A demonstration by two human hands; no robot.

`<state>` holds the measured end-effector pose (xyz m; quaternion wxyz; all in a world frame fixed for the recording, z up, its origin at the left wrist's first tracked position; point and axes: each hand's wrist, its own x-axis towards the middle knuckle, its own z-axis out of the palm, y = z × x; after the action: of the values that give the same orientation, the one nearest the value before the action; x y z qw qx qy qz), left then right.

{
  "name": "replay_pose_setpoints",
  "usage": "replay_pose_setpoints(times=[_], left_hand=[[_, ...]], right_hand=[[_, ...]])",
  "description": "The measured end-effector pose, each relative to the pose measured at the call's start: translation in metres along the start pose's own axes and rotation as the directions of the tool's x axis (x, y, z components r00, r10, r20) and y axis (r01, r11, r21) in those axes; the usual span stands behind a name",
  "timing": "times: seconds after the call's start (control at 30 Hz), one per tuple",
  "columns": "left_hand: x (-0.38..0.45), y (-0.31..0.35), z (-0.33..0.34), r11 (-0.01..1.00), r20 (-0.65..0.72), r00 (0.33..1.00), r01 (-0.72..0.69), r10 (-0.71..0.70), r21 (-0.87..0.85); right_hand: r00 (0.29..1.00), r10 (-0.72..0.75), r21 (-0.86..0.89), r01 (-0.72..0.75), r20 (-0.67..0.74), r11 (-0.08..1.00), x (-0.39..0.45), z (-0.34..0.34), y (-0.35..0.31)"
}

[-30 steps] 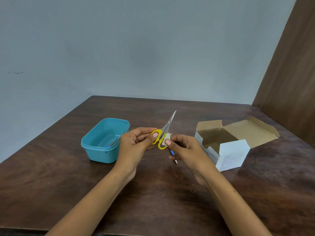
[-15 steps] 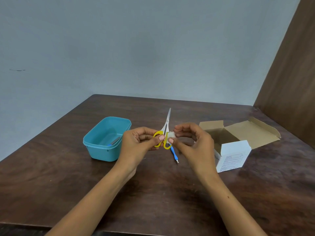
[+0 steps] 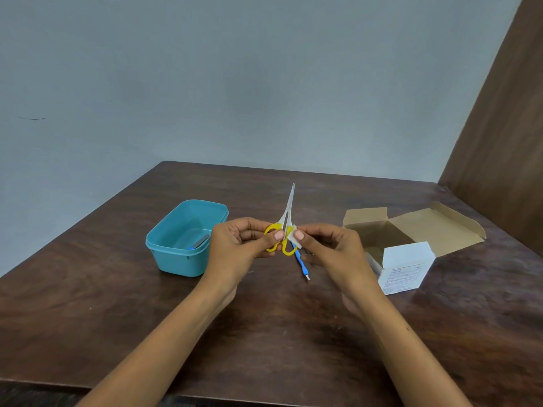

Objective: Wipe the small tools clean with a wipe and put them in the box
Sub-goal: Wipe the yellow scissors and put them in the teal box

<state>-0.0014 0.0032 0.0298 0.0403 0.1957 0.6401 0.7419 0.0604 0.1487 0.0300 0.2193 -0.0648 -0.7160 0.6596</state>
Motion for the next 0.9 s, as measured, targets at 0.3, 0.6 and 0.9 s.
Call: replay_pose_setpoints(times=[0.3, 0.6, 0.9], left_hand=[[0.000, 0.000, 0.000, 0.994, -0.011, 0.998, 0.067, -0.068, -0.082], [0.001, 0.005, -0.001, 0.915, 0.079, 0.969, 0.246, -0.233, -0.321], [0.000, 0.007, 0.001, 0.928, 0.112, 0.964, 0.265, -0.243, -0.262]], right_hand=[[0.960, 0.172, -0.074, -0.159, 0.221, 0.984, 0.000, -0.001, -0.007], [0.881, 0.243, 0.228, -0.355, 0.405, 0.907, 0.002, -0.008, -0.006], [0.893, 0.255, 0.296, -0.373, 0.370, 0.879, 0.005, -0.005, -0.005]])
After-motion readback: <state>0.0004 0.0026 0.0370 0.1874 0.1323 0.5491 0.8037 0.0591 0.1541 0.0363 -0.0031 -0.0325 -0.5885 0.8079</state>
